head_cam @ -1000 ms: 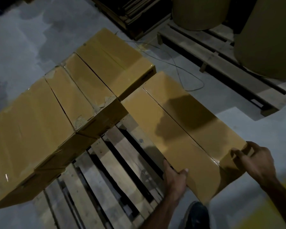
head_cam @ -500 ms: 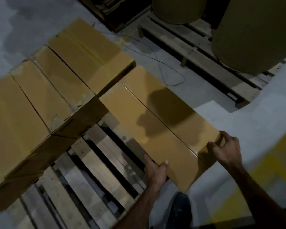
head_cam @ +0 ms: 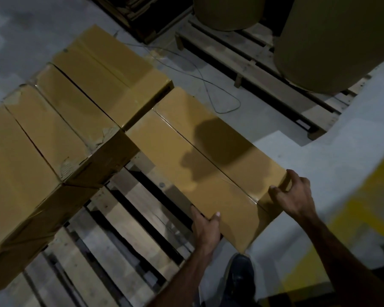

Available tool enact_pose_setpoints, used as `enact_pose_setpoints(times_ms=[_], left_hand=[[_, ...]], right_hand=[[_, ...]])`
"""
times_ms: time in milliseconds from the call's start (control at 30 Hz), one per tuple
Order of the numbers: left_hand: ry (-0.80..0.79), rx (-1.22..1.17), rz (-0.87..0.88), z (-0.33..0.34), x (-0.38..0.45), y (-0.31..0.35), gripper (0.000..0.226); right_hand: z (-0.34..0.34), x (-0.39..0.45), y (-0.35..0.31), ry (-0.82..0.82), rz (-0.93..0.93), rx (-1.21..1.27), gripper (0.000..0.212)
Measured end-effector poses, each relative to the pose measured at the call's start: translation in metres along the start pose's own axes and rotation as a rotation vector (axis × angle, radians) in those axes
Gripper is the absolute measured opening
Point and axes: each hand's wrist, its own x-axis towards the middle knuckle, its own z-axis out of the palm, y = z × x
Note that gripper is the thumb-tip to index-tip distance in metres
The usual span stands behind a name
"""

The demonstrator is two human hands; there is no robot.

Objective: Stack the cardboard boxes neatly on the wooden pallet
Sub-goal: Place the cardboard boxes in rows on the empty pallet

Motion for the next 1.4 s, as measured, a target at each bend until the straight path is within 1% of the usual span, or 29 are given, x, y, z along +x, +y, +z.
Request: enact_pose_setpoints(times_ms=[200,467,600,800,933,1200,1400], left_hand=[[0.007,-0.001,-0.005,0.003,-0.002,0.002,0.095],[0.003,0.008,-0.003,0.007,0.003,0.007,0.093],[0.000,-0.001,0.002,0.009,0.007,0.007,0.096],[0.030,0.019,0.013,0.007,0.009,0.014,0.093],[0.017,0.047,-0.017,0.005,0.008,0.022,0.097],[0.011,0.008,0.031,0.006,0.012,0.020,0.094],[-0.002,0.007,0.029,0.005,0.013,0.024,0.094]], right_hand=[[0.002,0.002,0.001,0.018,-0.013,0.003,0.079],[-0.004,0.011,-0.008,0.038,-0.033,0.001,0.078],[-0.006,0.017,-0.010,0.017,-0.025,-0.001,0.079],[-0.004,0.023,-0.014,0.012,-0.031,-0.016,0.079],[-0.003,0.026,-0.015,-0.002,-0.042,-0.020,0.079],[-0.004,0.028,-0.017,-0.003,-0.054,-0.016,0.079],[-0.003,0.028,-0.018,-0.009,-0.070,-0.016,0.078]])
